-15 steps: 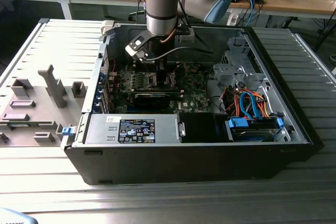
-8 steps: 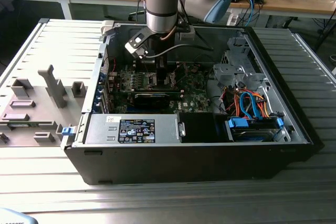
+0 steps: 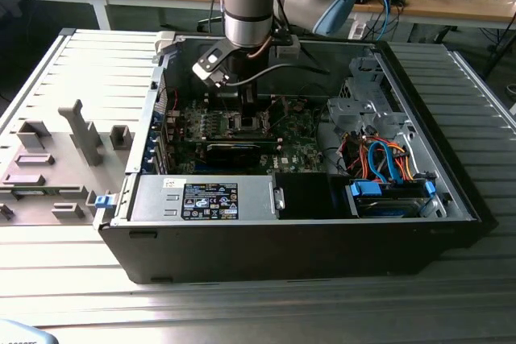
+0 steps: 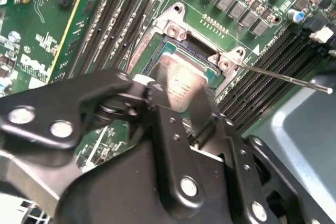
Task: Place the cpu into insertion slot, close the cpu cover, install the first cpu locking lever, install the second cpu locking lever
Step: 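Place the cpu into insertion slot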
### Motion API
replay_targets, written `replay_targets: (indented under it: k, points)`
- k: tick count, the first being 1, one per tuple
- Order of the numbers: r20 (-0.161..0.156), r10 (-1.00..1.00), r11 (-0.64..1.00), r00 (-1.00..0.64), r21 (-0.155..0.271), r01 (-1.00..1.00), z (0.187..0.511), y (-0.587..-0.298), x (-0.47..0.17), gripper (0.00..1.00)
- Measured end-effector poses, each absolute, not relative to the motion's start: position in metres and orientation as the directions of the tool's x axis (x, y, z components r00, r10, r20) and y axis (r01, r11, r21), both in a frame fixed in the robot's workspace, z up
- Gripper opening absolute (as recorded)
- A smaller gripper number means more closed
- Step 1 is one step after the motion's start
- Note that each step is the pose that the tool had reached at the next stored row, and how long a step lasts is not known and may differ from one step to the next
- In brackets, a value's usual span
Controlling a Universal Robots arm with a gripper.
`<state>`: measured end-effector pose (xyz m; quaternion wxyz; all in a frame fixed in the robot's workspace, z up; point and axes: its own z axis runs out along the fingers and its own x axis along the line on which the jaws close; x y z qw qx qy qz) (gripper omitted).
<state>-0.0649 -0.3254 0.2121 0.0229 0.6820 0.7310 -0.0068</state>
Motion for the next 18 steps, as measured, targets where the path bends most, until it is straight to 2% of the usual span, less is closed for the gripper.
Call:
replay_targets:
  k: [4, 5, 7, 18]
  points:
    - [-0.043, 0.993, 0.113, -0.112, 0.021, 0.993, 0.212, -0.3255, -0.065, 0.24]
    - [-0.043, 0.992, 0.122, -0.121, 0.021, 0.992, 0.2117, -0.3257, -0.065, 0.24]
    - [-0.043, 0.991, 0.129, -0.128, 0.019, 0.991, 0.2105, -0.3259, -0.065, 0.11]
    - [-0.042, 0.99, 0.132, -0.132, 0.007, 0.991, 0.2038, -0.3272, -0.0622, 0.11]
